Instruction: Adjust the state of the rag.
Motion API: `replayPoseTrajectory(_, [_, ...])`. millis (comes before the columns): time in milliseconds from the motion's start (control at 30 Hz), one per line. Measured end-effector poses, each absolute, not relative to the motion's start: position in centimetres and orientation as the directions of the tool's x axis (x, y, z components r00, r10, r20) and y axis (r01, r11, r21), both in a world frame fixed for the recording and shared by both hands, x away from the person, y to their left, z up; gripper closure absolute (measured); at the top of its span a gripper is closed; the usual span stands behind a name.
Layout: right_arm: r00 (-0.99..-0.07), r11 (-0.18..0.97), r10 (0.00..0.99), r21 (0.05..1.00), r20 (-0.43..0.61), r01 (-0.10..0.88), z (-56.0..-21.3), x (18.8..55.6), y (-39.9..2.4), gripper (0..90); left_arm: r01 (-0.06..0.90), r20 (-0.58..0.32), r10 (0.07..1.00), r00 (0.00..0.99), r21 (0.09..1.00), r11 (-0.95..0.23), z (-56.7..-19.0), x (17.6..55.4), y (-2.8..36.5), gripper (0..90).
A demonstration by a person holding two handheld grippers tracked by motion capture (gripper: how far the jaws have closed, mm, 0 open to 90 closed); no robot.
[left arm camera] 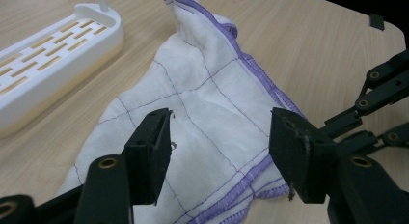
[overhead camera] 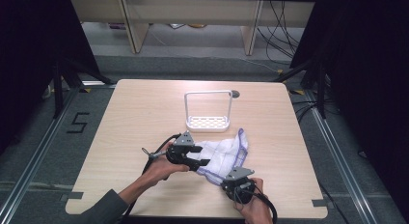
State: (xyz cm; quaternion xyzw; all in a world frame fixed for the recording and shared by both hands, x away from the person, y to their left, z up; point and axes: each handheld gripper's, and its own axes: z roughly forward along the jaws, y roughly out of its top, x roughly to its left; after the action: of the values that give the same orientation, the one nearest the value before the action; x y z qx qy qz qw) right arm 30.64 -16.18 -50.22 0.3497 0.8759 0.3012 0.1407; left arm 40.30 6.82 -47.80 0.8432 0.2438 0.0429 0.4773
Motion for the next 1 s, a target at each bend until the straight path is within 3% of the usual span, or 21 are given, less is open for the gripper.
replayPoseTrajectory(200, [-0.733, 0.586, 0.679, 0.627, -0.036, 0.512, -49.6, 29.5, -17.0, 88.1, 0.363, -0.164, 0.433, 0.886, 0.827, -0.43, -47.7, 39.7, 6.3, 38.9])
replayPoseTrajectory(500, [-0.737, 0.575, 0.675, 0.654, -0.039, 0.492, -48.8, 27.1, -19.0, 88.1, 0.304, -0.157, 0.311, 0.937, 0.807, -0.506, -48.2, 37.6, 2.5, 36.9])
replayPoseTrajectory(800, [-0.734, 0.573, 0.679, 0.639, -0.019, 0.513, -49.1, 26.3, -18.9, 88.1, 0.29, -0.141, 0.295, 0.945, 0.778, -0.558, -50.1, 37.1, -0.9, 36.1])
replayPoseTrajectory(933, [-0.744, 0.586, 0.667, 0.64, -0.032, 0.497, -49.2, 26.2, -18.8, 88.1, 0.281, -0.137, 0.284, 0.949, 0.775, -0.566, -50.4, 36.8, -2.4, 39.3])
replayPoseTrajectory(1000, [-0.742, 0.58, 0.67, 0.635, -0.014, 0.511, -49.2, 26.1, -18.7, 88.1, 0.29, -0.152, 0.277, 0.949, 0.769, -0.57, -50.7, 36.8, -3.1, 45.6])
